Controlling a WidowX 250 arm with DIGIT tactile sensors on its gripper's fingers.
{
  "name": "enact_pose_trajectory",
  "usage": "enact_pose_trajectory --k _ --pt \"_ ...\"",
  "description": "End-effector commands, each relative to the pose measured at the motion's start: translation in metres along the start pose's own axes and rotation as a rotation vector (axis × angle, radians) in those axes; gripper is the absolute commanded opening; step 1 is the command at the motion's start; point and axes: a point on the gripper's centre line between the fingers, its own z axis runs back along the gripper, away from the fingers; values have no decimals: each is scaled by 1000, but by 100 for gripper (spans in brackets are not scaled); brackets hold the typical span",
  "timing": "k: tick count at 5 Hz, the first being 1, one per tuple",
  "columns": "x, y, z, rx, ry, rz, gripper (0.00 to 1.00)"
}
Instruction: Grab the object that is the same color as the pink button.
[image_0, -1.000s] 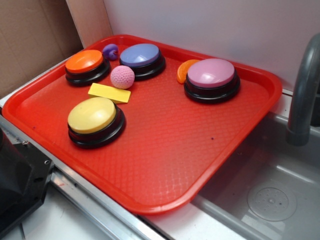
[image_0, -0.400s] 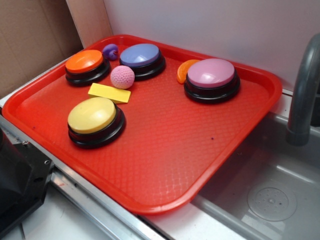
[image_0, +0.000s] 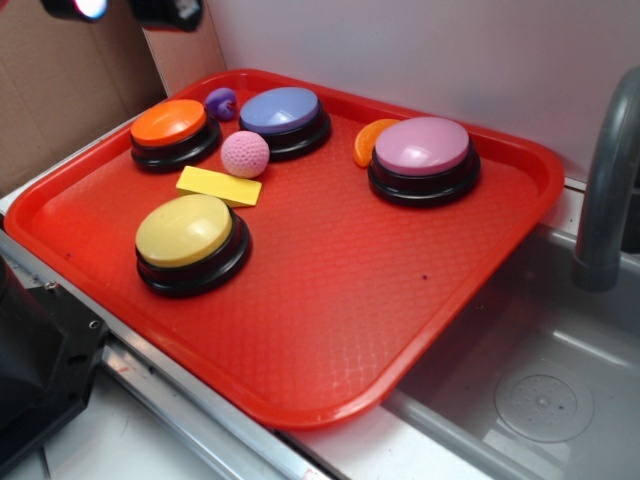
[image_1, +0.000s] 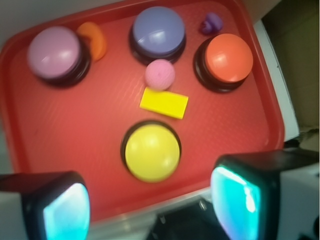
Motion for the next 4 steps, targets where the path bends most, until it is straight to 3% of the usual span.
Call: enact_pose_trajectory --k 1,2,4 --pt "38 8 -49 19 -55 181 100" --pt "52 16 -79 -25 -83 287 100" --pt "74 25 -122 21 -135 369 100"
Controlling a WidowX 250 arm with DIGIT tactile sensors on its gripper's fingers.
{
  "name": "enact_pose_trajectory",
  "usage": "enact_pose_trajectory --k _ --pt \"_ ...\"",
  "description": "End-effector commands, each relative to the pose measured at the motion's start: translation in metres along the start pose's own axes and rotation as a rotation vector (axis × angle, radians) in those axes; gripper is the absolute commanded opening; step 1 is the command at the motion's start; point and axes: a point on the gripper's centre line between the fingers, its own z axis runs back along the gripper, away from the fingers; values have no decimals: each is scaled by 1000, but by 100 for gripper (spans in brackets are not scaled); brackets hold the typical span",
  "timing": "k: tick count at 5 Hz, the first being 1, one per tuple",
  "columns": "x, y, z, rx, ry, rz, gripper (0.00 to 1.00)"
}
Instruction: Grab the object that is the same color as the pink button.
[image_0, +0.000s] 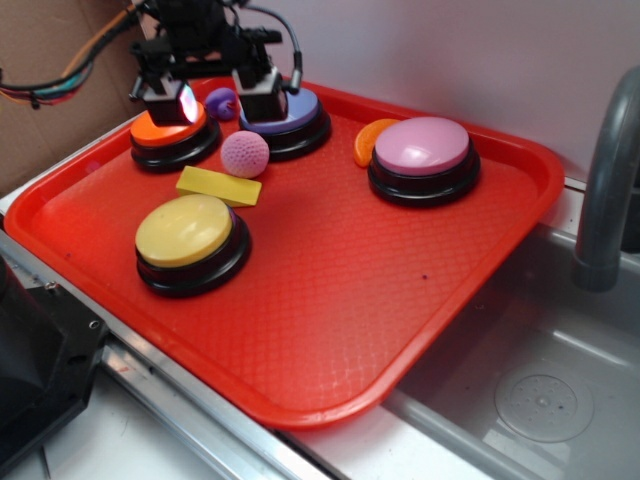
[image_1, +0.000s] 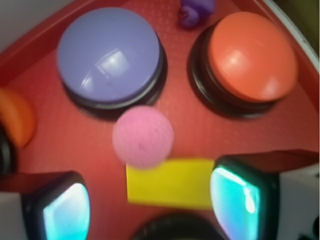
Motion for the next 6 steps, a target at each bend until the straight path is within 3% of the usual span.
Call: enact_pose_trajectory --k 1,2,3,4,6 --pt "18 5 -26 -15 -38 55 100" --pt "18 6 -33 -22 -14 46 100" --pt "17 7 -37 -22 -21 28 70" --pt "16 6 -35 -30 -23 34 0" --pt "13 1 2 7 -43 -26 0"
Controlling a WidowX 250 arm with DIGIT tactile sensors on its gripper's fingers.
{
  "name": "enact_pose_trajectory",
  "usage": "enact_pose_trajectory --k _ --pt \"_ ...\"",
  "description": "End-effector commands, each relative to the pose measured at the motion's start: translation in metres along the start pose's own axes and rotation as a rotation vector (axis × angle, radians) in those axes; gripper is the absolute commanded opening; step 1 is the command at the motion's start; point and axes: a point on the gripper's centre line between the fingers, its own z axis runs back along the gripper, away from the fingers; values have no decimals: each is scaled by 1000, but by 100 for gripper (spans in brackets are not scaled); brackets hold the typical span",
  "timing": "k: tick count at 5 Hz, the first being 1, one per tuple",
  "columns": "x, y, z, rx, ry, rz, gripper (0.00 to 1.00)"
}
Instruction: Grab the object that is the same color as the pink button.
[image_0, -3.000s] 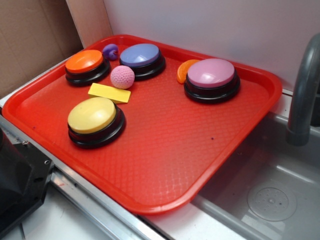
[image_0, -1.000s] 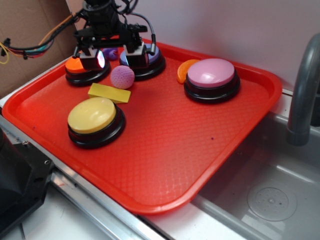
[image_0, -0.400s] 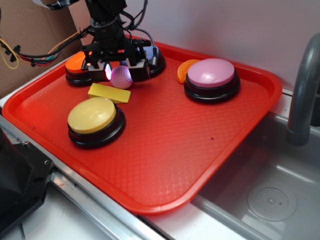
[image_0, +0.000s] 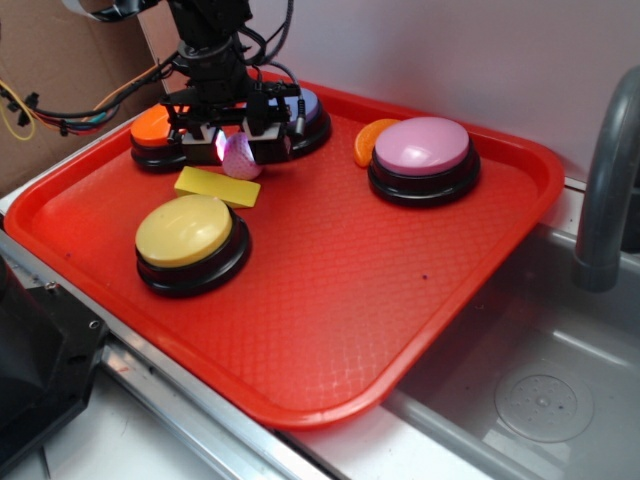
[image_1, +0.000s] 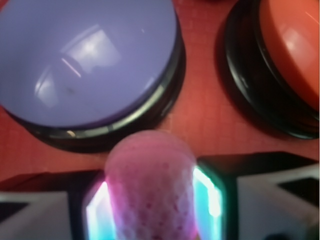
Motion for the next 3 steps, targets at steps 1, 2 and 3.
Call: enact_pose_trajectory --k 1,2,3 --pt "-2 -9 77 17 -56 -128 0" --pt "-22 -15 108 21 -82 -252 0" --pt "-41 -17 131 -33 -64 -311 0"
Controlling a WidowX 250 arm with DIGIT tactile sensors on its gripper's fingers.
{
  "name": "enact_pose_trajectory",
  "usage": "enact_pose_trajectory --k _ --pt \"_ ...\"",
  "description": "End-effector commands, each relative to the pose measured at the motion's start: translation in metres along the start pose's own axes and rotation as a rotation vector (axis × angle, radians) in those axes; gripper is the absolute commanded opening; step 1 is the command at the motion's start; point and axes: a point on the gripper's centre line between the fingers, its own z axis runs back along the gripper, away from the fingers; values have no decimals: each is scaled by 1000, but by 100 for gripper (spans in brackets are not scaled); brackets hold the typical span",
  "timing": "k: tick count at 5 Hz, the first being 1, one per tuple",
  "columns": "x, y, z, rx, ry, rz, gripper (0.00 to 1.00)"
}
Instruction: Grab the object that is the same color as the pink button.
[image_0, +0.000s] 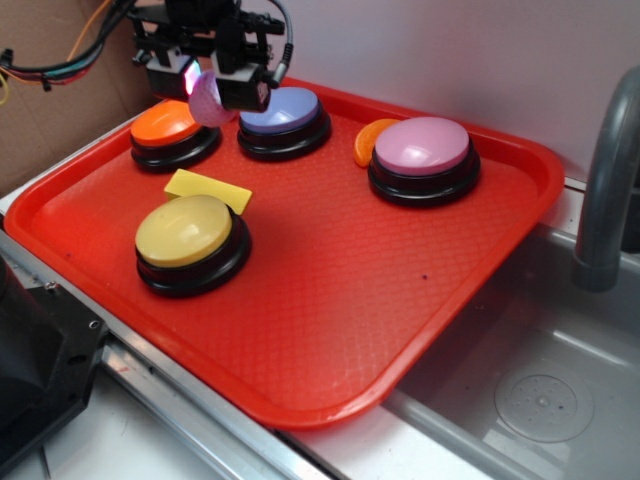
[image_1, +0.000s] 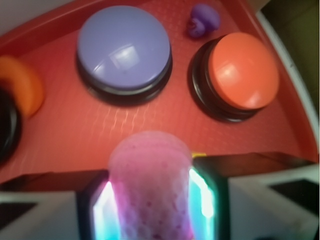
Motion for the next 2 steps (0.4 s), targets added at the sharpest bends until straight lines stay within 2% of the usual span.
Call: enact_pose_trajectory --k 1,2 --pt "-15 -1 49 -108 -39 -59 0" --pt "-13 3 44 -88 -24 -28 0"
